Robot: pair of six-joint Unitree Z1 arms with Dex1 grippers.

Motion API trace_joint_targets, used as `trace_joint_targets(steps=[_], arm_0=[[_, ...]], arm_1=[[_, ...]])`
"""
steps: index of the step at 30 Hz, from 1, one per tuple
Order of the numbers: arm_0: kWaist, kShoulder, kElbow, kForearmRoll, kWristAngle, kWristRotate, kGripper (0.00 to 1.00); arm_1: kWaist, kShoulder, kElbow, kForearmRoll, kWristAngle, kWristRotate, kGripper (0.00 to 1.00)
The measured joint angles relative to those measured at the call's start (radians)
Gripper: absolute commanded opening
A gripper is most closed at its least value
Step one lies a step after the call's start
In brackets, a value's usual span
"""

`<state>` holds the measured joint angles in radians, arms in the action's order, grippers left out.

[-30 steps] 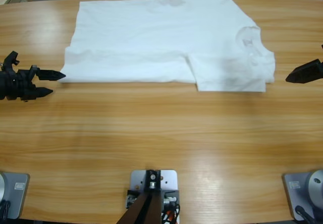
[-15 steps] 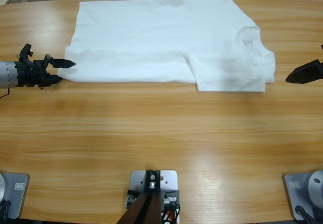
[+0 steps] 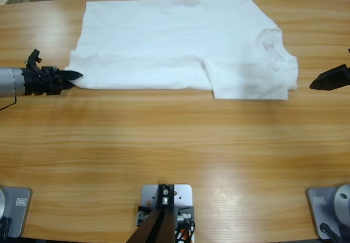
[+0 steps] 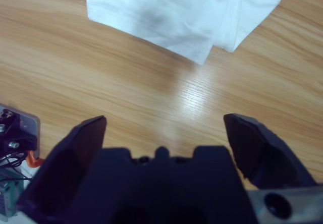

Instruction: Fold clothes

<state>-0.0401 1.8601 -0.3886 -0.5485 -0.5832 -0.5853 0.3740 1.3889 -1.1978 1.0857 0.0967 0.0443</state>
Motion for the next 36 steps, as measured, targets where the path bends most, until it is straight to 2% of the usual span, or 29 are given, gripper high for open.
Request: trace_joint_targets(steps=[4,7,11,16,20,23,31,36], arm_0=[[0.001,0.001,0.034,-0.053,-0.002,0.000,0.000],[0.006,0.001,0.053,-0.090,-0.002,0.000,0.000],[0.012,0.001,0.064,-0.106,-0.008,-0.002,0.000],[0.023,0.001,0.071,-0.118,-0.022,-0.005,0.000],[0.026,0.001,0.080,-0.120,-0.026,-0.005,0.000],[0.033,0.001,0.081,-0.120,-0.026,-0.005,0.000],[0.079,0.001,0.081,-0.128,-0.028,-0.005,0.000],[0.100,0.001,0.081,-0.129,-0.030,-0.004,0.000]], arm_1=[[-0.031,0.000,0.000,0.000,0.030,0.000,0.821],[-0.153,0.000,0.011,-0.016,0.172,0.004,0.821],[-0.313,0.000,0.107,-0.151,0.392,0.088,0.838],[-0.381,0.036,0.190,-0.321,0.501,0.207,0.856],[-0.439,0.119,0.227,-0.437,0.521,0.291,0.854],[-0.483,0.162,0.301,-0.582,0.521,0.408,0.853],[-0.499,0.262,0.529,-0.964,0.507,0.654,0.858],[-0.500,0.265,0.592,-1.016,0.423,0.703,0.858]])
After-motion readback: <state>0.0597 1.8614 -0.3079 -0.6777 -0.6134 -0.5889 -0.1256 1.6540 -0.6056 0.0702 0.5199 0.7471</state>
